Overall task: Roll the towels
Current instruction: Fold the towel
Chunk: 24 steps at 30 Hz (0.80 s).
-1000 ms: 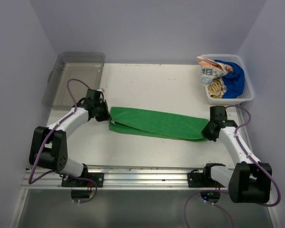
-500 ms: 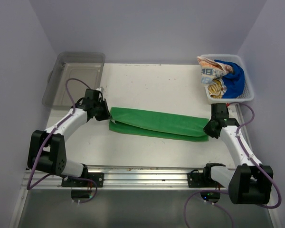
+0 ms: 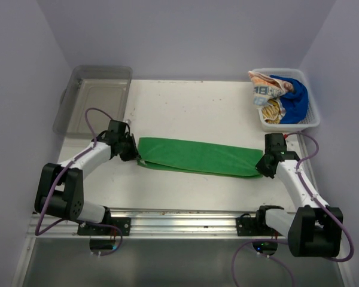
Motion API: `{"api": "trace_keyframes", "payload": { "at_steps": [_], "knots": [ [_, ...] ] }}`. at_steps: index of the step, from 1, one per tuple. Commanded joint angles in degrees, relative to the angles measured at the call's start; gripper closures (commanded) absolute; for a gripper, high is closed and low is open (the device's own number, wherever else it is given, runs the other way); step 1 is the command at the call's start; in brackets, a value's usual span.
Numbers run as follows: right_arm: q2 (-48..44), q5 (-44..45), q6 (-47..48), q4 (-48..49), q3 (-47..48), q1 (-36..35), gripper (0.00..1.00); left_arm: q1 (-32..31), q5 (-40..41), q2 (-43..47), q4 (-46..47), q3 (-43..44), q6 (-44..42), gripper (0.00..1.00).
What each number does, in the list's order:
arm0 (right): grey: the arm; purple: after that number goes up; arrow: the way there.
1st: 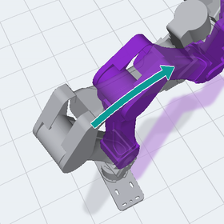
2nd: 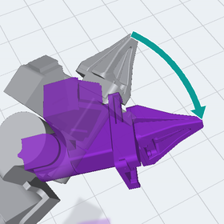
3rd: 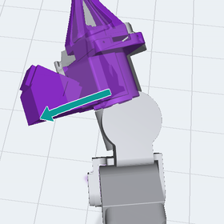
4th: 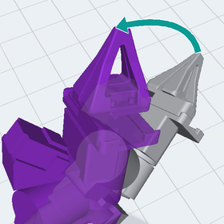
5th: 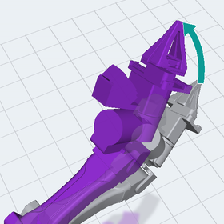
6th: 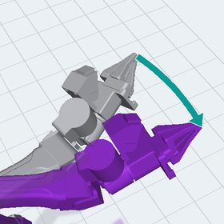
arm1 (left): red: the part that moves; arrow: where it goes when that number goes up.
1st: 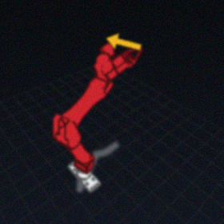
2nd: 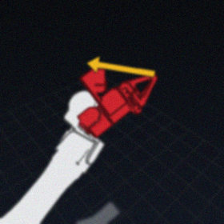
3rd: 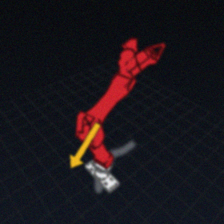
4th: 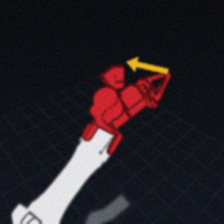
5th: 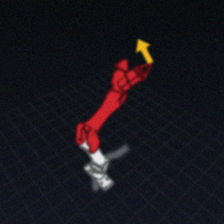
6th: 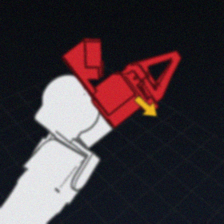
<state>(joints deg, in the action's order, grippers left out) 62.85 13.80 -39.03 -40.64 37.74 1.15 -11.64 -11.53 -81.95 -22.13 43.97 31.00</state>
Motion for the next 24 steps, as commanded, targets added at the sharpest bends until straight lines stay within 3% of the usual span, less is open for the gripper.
{"api": "trace_keyframes", "payload": {
  "at_steps": [1,8,10,11,14,15,16,19,21,23,24],
  "knots": [
    [-0.4,0.7,-1.1,0.5,-0.6,0.3,1.00,0.5,-0.3,0.0,2.8,-0.7,1.2,1.00],
    [-0.4,0.7,-1.2,0.5,-0.7,0.2,1.00,0.5,-0.3,-0.3,2.8,-0.9,1.1,1.00],
    [-0.6,0.9,-1.4,0.2,-0.6,0.2,0.98,0.5,0.5,-1.2,1.7,0.2,1.2,0.91],
    [-1.1,1.1,-1.4,0.3,-0.6,0.2,0.82,0.5,0.6,-1.4,0.3,0.7,1.2,0.86],
    [-2.7,1.9,-1.1,-0.7,0.6,0.3,0.52,0.5,1.7,-0.5,-2.0,2.9,0.8,0.68],
    [-3.2,2.2,-0.8,-0.8,1.0,0.2,0.38,0.5,1.9,0.3,-2.4,3.9,0.5,0.51],
    [-3.5,2.3,-0.5,-1.4,2.2,0.2,0.36,0.5,2.6,2.0,-2.7,4.5,0.3,0.45],
    [-4.2,1.4,0.6,-0.2,4.7,0.2,0.36,0.5,3.1,4.1,-3.6,7.1,-0.3,0.40],
    [-2.9,-1.1,1.1,1.5,5.9,0.2,0.42,-0.3,3.4,3.8,-3.7,9.5,-0.3,0.42],
    [-1.0,-4.8,1.1,4.2,7.3,-0.3,0.63,-2.5,3.9,1.9,-3.4,11.0,-0.1,0.50],
    [1.4,-5.8,1.1,5.5,7.7,-0.6,0.70,-3.6,4.1,0.8,-3.5,12.8,0.1,0.61]
  ]
}}
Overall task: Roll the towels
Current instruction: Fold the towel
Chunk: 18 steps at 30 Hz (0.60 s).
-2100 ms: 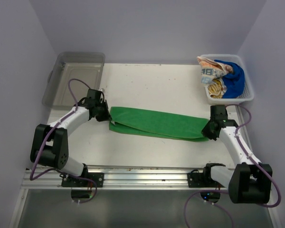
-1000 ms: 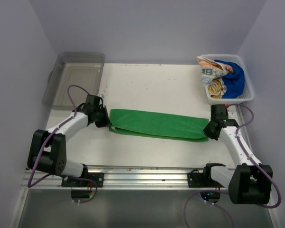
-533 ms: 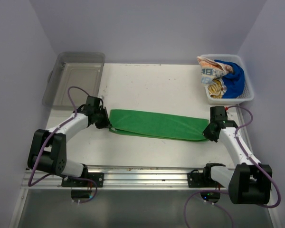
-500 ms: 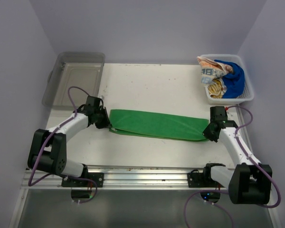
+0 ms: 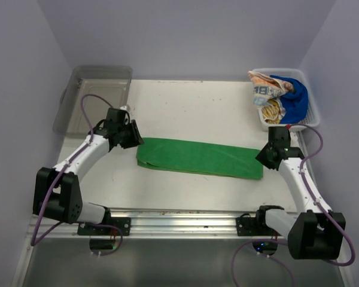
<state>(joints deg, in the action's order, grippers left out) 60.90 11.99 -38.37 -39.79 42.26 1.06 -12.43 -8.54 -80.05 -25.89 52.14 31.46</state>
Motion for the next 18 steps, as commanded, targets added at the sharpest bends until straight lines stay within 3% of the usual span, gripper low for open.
{"api": "trace_keyframes", "payload": {
  "at_steps": [1,4,18],
  "knots": [
    [4.7,-4.9,0.5,5.1,4.1,-0.6,0.82,-3.8,1.3,-3.2,0.2,5.5,-0.3,0.68],
    [9.1,-4.1,1.0,6.0,5.4,-2.9,0.92,-7.6,1.1,-7.4,1.9,6.7,-0.1,0.99],
    [21.4,0.9,1.1,7.4,3.0,-2.2,0.94,-8.0,0.6,-12.2,6.0,-4.2,-0.3,1.00]
  ]
}}
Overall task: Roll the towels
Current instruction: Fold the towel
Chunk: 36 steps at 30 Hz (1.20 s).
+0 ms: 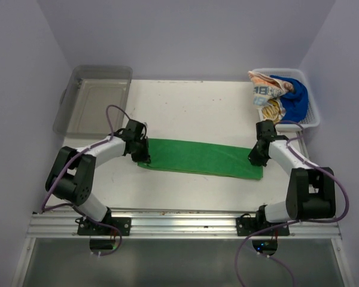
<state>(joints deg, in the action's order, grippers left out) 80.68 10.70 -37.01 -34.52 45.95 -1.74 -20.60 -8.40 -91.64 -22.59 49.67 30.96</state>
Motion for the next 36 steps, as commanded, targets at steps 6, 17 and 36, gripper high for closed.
{"api": "trace_keyframes", "payload": {
  "at_steps": [6,17,36],
  "knots": [
    [3.4,1.3,-1.7,1.8,-0.9,0.9,0.96,1.0,1.4,-1.8,1.8,-1.9,0.3,1.00],
    [3.7,4.0,0.5,1.1,5.5,4.3,0.94,1.4,3.8,4.1,-1.9,3.9,-1.1,1.00],
    [3.4,3.5,5.5,-1.9,5.2,7.5,0.47,3.4,5.1,-5.3,-2.4,3.5,0.4,1.00]
  ]
}}
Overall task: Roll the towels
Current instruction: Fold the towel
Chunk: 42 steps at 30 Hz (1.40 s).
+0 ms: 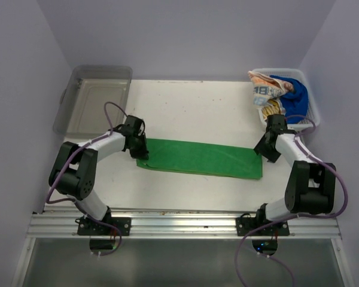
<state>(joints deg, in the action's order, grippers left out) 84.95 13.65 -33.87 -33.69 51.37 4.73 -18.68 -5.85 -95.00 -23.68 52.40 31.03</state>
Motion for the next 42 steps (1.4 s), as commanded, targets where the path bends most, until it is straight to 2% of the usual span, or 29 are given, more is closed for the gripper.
{"api": "trace_keyframes", "payload": {
  "at_steps": [1,6,15,19,21,24,26,27,35,42],
  "knots": [
    [-0.7,0.0,2.7,-3.1,-0.3,1.2,0.45,2.1,3.1,-2.3,-2.2,0.8,0.4,1.00],
    [-0.3,-3.4,5.3,-3.5,-1.1,1.3,0.40,4.2,5.6,-3.1,-4.0,0.4,0.9,1.00],
    [3.9,-8.0,6.5,-0.7,-3.5,1.3,0.41,5.1,4.6,-2.8,-3.0,0.6,0.8,1.00],
    [5.8,-10.2,6.2,1.1,-4.5,1.3,0.50,5.0,4.3,-2.5,-2.9,0.5,0.7,1.00],
    [6.5,-10.3,5.9,1.8,-5.1,1.4,0.58,5.0,4.0,-2.5,-2.9,0.3,0.6,1.00],
    [6.2,-10.0,5.7,1.8,-5.0,1.3,0.80,5.0,3.4,-2.4,-2.7,0.2,0.5,1.00],
    [4.9,-9.1,5.6,1.6,-5.0,1.3,0.91,5.0,3.4,-2.4,-2.6,0.0,0.5,1.00],
    [4.3,-8.6,5.5,1.0,-4.6,1.4,1.00,5.0,3.2,-2.3,-2.5,-0.1,0.5,1.00],
    [-5.9,-5.3,5.9,-3.7,-2.3,1.3,1.00,3.9,0.7,-3.2,-0.2,-1.2,1.3,1.00],
    [-13.7,-7.0,6.6,-10.2,2.9,1.1,1.00,-2.9,-1.8,-5.3,3.0,-1.2,5.3,1.00]
  ]
}}
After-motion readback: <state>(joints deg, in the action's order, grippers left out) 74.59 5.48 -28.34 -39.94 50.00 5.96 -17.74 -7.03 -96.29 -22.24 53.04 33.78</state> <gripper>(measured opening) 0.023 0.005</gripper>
